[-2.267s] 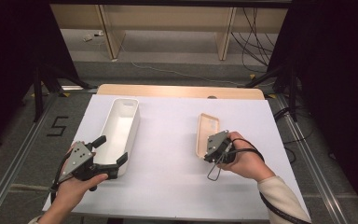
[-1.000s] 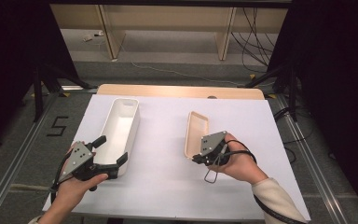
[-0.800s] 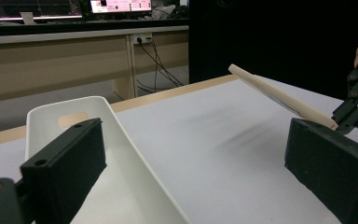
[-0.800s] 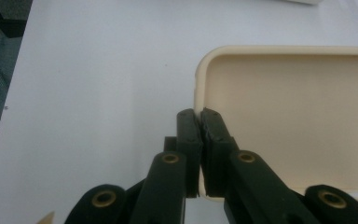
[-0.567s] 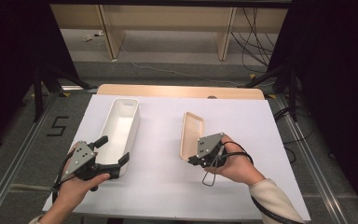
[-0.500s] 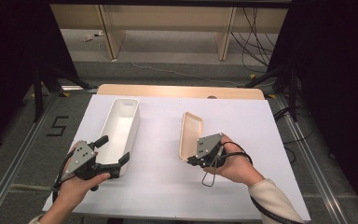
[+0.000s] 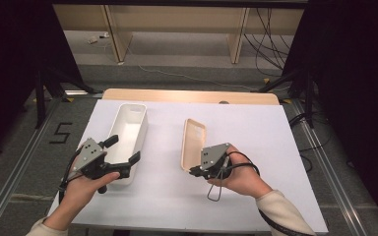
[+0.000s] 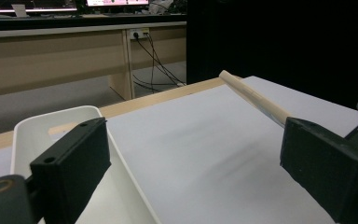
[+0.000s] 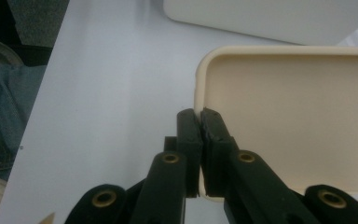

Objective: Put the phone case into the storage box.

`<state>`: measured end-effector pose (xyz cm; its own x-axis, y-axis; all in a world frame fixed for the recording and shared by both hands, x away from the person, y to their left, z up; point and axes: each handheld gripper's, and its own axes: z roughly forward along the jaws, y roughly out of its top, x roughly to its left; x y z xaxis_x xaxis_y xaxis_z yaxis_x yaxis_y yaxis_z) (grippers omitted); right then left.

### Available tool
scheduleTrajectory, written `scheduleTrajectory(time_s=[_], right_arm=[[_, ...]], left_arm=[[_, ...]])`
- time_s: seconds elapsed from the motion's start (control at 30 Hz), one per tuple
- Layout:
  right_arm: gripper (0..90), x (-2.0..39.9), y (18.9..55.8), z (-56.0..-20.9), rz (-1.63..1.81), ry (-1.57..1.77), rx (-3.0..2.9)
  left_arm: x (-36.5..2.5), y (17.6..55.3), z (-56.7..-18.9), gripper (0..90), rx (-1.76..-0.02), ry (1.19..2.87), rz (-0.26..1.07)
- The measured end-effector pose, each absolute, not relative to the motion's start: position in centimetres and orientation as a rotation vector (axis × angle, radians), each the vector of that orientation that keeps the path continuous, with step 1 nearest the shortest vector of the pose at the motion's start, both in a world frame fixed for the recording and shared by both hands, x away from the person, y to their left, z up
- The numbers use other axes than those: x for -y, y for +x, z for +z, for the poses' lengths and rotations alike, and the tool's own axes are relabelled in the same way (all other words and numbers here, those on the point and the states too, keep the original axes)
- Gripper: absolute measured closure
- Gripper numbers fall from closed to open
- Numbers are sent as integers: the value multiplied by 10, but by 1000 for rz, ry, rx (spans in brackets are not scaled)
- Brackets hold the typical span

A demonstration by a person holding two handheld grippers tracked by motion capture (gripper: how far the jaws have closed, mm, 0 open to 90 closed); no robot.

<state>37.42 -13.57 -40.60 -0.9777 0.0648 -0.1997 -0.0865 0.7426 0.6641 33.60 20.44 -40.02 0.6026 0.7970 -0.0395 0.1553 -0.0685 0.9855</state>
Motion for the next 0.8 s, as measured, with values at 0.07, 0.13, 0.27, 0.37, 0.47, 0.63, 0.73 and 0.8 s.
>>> scheduleTrajectory(time_s=[0.07, 0.13, 0.27, 0.37, 0.47, 0.63, 0.73, 0.8], right_arm=[[883, 134, 374, -406, 1063, -27, -2731], [883, 132, 373, -406, 1066, -26, -2730], [883, 129, 372, -406, 1072, -44, -2725], [883, 128, 372, -405, 1074, -57, -2716], [883, 126, 371, -405, 1080, -61, -2721], [884, 125, 370, -404, 1082, -69, -2717], [884, 123, 369, -403, 1081, -78, -2705], [884, 122, 368, -403, 1076, -73, -2702]], left_arm=[[-203, 338, -398, 82, -818, 1578, 640], [-201, 341, -395, 83, -808, 1580, 640], [-198, 345, -393, 85, -803, 1587, 639], [-194, 349, -390, 90, -800, 1597, 633], [-189, 352, -388, 94, -787, 1609, 630], [-180, 357, -384, 103, -776, 1627, 617], [-173, 362, -382, 111, -770, 1651, 607], [-167, 364, -382, 115, -772, 1662, 591]])
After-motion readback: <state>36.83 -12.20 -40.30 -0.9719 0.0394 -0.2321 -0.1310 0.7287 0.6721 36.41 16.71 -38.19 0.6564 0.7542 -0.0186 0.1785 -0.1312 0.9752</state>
